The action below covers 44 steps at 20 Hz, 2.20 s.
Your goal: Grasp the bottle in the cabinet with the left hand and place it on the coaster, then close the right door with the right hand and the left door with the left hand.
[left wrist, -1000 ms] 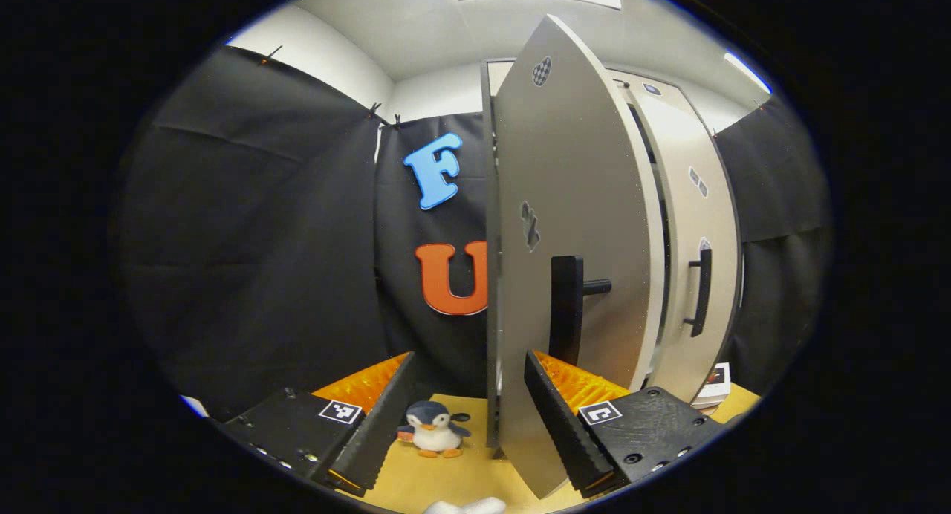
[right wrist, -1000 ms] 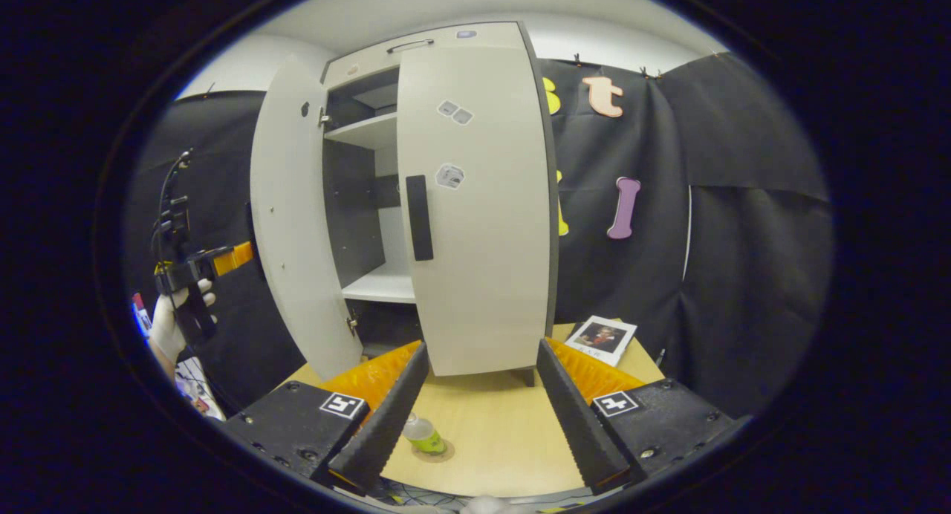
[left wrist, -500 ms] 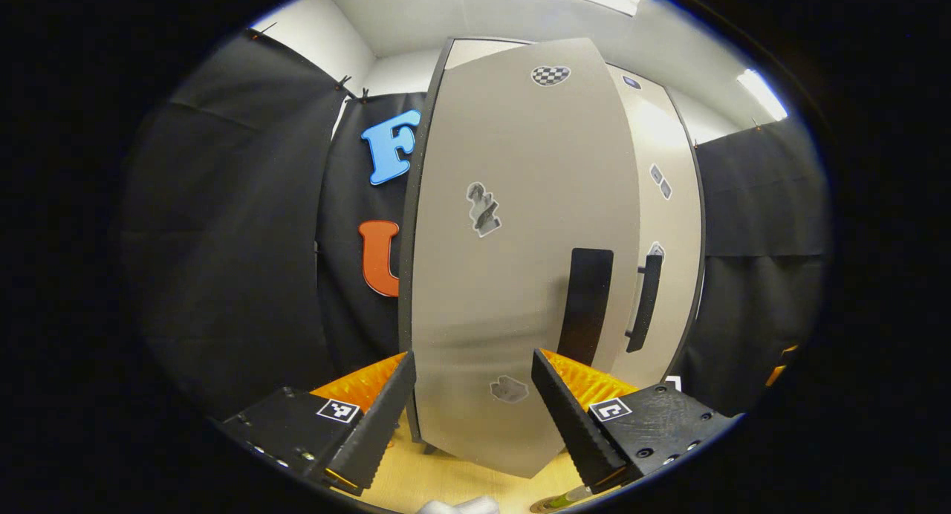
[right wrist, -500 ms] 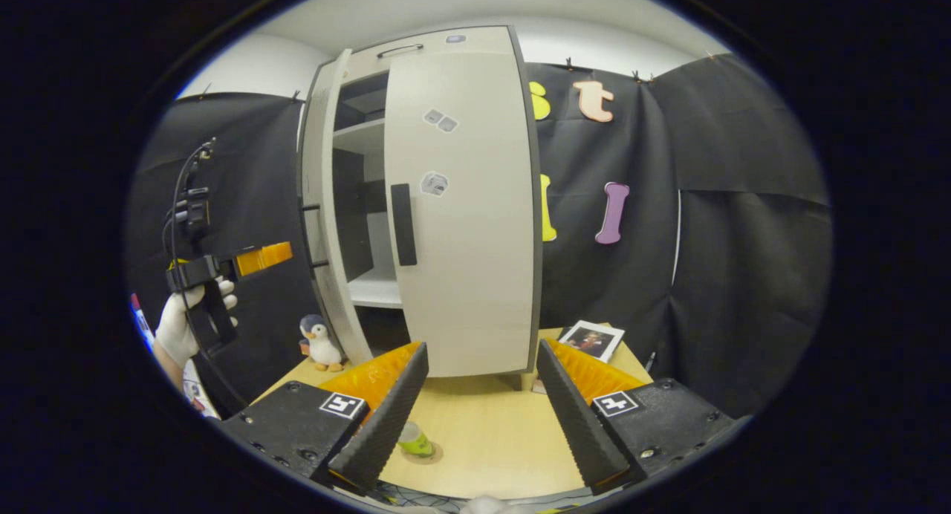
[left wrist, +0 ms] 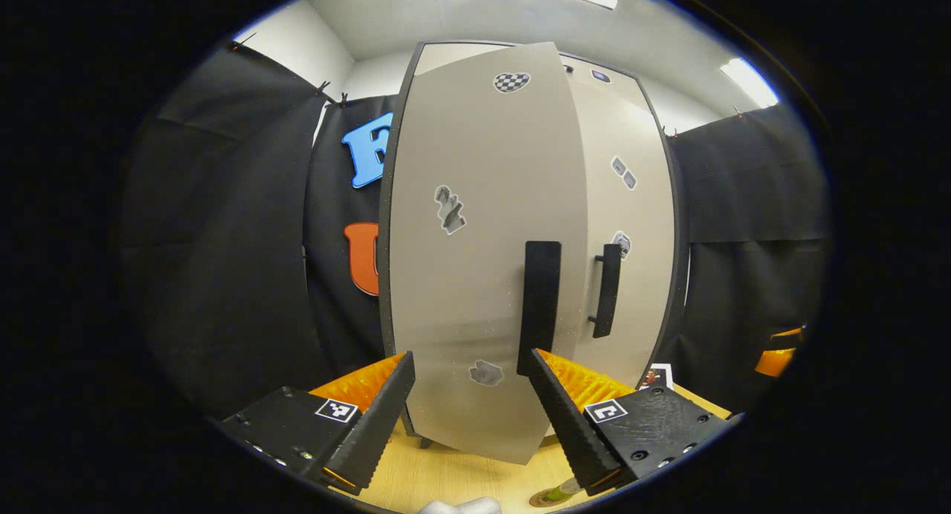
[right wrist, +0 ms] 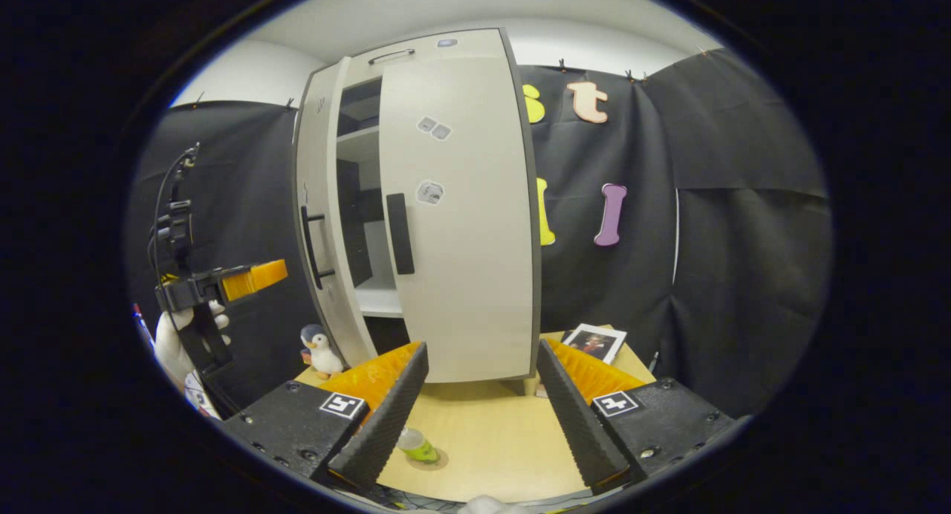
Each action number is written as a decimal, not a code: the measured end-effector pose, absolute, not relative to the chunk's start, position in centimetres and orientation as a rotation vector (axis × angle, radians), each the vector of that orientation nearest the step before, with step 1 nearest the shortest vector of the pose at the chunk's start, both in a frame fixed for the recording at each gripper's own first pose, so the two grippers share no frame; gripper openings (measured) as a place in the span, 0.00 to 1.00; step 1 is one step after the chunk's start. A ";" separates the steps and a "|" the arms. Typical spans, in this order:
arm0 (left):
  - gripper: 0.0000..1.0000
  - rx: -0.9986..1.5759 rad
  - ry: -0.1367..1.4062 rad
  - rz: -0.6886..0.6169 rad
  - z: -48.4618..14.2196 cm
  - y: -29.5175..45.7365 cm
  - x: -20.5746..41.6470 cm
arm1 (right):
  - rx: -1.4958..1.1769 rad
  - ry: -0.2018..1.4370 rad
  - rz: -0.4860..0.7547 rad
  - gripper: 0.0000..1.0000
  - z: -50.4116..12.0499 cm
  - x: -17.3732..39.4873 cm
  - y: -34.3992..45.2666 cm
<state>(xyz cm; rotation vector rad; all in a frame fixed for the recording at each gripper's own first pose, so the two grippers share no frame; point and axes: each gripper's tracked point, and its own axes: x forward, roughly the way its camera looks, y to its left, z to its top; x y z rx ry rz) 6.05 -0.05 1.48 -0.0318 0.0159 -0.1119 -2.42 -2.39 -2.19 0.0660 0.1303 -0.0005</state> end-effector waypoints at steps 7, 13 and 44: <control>0.95 0.013 0.018 -0.127 0.8 -1.5 2.5 | 0.071 0.082 -0.031 0.97 -1.5 -1.6 -2.7; 0.95 0.016 0.033 -0.073 -1.4 -0.5 -1.3 | 0.065 0.065 -0.047 0.94 -1.5 -1.4 -2.7; 0.95 -0.014 0.042 -0.017 -2.3 2.9 -4.0 | 0.019 0.066 -0.012 0.94 -1.5 -1.8 -1.4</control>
